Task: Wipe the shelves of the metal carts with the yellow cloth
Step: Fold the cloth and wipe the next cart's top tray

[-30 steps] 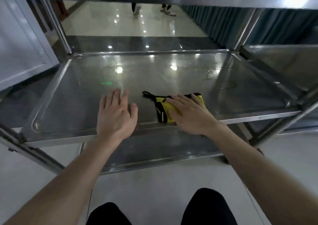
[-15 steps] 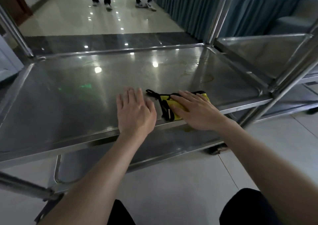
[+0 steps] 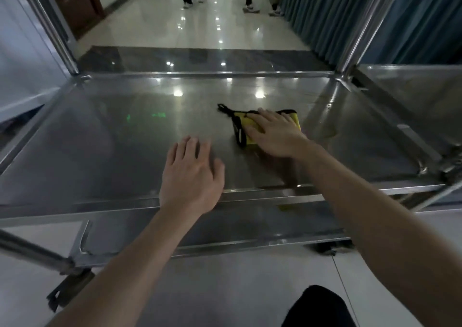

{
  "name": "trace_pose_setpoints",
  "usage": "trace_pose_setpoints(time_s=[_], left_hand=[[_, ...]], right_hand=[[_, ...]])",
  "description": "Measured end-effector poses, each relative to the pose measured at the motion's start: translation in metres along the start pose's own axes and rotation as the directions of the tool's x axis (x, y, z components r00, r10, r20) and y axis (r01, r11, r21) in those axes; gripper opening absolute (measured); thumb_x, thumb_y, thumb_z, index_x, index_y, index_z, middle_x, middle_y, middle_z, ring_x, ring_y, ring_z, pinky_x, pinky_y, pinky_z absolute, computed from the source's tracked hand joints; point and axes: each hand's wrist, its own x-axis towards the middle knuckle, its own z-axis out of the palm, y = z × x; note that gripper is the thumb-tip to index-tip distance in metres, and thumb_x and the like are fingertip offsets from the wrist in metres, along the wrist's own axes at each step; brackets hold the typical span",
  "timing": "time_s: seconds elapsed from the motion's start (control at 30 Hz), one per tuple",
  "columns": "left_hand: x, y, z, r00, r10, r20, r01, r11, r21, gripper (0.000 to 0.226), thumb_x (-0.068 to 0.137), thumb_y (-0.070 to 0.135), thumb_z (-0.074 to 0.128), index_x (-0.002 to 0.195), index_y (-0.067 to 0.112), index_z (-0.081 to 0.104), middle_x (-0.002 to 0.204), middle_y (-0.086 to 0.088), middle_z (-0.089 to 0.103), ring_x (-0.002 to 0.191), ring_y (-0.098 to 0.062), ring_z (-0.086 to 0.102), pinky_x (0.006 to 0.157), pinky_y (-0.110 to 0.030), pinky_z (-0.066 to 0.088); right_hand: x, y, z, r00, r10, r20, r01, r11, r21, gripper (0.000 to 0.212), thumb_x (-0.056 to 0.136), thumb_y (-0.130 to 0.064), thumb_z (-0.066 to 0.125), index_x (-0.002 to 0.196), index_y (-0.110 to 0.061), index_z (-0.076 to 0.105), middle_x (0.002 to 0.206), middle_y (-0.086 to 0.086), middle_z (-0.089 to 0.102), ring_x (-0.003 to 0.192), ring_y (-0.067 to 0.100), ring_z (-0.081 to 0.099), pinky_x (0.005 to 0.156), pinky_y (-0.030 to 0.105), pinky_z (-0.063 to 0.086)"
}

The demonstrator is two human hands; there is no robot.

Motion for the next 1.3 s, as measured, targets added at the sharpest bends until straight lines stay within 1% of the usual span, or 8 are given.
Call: trace_pose_setpoints(time_s=[0.17, 0.33, 0.43, 0.77, 0.9, 1.07, 1.2, 1.3], left_hand=[[-0.001, -0.002, 0.002, 1.0, 0.01, 0.024, -0.011, 1.0, 0.029, 0.075, 0.104, 0.052, 0.008, 0.161, 0.014, 0.037, 0.166, -0.016, 0.039, 0.161, -0.032, 0.026, 0.133, -0.05, 0.018], [0.001, 0.0, 0.0, 0.999, 0.019, 0.049, -0.021, 0.999, 0.024, 0.077, 0.102, 0.052, 0.005, 0.163, 0.016, 0.034, 0.173, -0.012, 0.031, 0.164, -0.028, 0.018, 0.135, -0.046, 0.012], [0.001, 0.001, 0.001, 0.999, 0.004, 0.044, -0.004, 1.0, -0.004, 0.076, 0.101, 0.051, 0.008, 0.163, 0.016, 0.032, 0.174, -0.013, 0.028, 0.165, -0.026, 0.016, 0.135, -0.046, 0.01], [0.0, -0.001, 0.001, 0.999, 0.048, 0.003, -0.048, 0.999, 0.01, 0.074, 0.103, 0.051, 0.011, 0.164, 0.015, 0.033, 0.17, -0.015, 0.036, 0.164, -0.029, 0.021, 0.134, -0.048, 0.016], [0.002, -0.004, 0.004, 0.996, 0.085, 0.002, -0.085, 0.996, 0.033, 0.075, 0.104, 0.052, 0.012, 0.164, 0.013, 0.034, 0.17, -0.016, 0.036, 0.163, -0.03, 0.024, 0.134, -0.049, 0.017], [0.003, -0.003, 0.001, 0.995, 0.101, 0.002, -0.101, 0.992, 0.074, 0.07, 0.104, 0.049, 0.018, 0.16, 0.015, 0.042, 0.167, -0.013, 0.042, 0.16, -0.029, 0.031, 0.132, -0.05, 0.022], [0.003, 0.009, -0.005, 0.99, 0.137, -0.041, -0.129, 0.978, 0.163, 0.064, 0.105, 0.048, 0.025, 0.152, 0.013, 0.051, 0.154, -0.016, 0.054, 0.151, -0.038, 0.043, 0.126, -0.059, 0.027], [0.018, 0.061, -0.006, 0.997, 0.07, -0.038, -0.071, 0.997, -0.015, 0.075, 0.101, 0.053, 0.016, 0.157, 0.014, 0.047, 0.161, -0.015, 0.049, 0.155, -0.036, 0.037, 0.129, -0.057, 0.023]], right_hand=[[-0.101, -0.004, 0.022, 0.989, -0.137, -0.06, 0.137, 0.991, -0.005, 0.073, 0.103, -0.075, 0.014, 0.167, -0.042, 0.024, 0.177, -0.014, 0.014, 0.164, 0.01, 0.006, 0.134, 0.04, 0.003], [0.074, -0.001, -0.008, 0.999, -0.023, 0.024, 0.023, 1.0, -0.01, 0.071, 0.108, -0.067, 0.019, 0.17, -0.034, 0.018, 0.179, -0.002, 0.01, 0.165, 0.021, 0.008, 0.132, 0.049, 0.005], [0.115, -0.004, -0.01, 1.0, 0.022, 0.015, -0.021, 0.999, -0.027, 0.07, 0.109, -0.063, 0.022, 0.171, -0.03, 0.019, 0.179, 0.002, 0.013, 0.165, 0.025, 0.01, 0.132, 0.051, 0.005], [-0.133, 0.027, 0.022, 0.985, -0.125, -0.12, 0.124, 0.992, -0.018, 0.075, 0.099, -0.076, 0.013, 0.165, -0.045, 0.033, 0.175, -0.016, 0.024, 0.163, 0.008, 0.016, 0.133, 0.036, 0.006], [-0.043, 0.077, -0.002, 0.999, -0.006, -0.042, 0.005, 1.0, -0.025, 0.08, 0.097, -0.08, 0.008, 0.167, -0.045, 0.023, 0.176, -0.012, 0.02, 0.164, 0.016, 0.014, 0.131, 0.046, 0.008], [0.08, 0.091, -0.02, 0.994, 0.107, -0.035, -0.108, 0.994, -0.03, 0.08, 0.1, -0.078, 0.016, 0.167, -0.036, 0.03, 0.176, -0.001, 0.026, 0.162, 0.026, 0.023, 0.13, 0.052, 0.014], [0.007, 0.085, -0.013, 0.999, 0.023, -0.028, -0.023, 1.0, -0.016, 0.074, 0.103, -0.075, 0.018, 0.167, -0.038, 0.026, 0.177, -0.004, 0.02, 0.163, 0.021, 0.017, 0.132, 0.05, 0.008], [-0.083, 0.09, -0.004, 0.998, -0.055, -0.033, 0.055, 0.998, 0.003, 0.067, 0.107, -0.071, 0.021, 0.167, -0.043, 0.024, 0.177, -0.012, 0.017, 0.164, 0.015, 0.012, 0.131, 0.043, 0.003]])
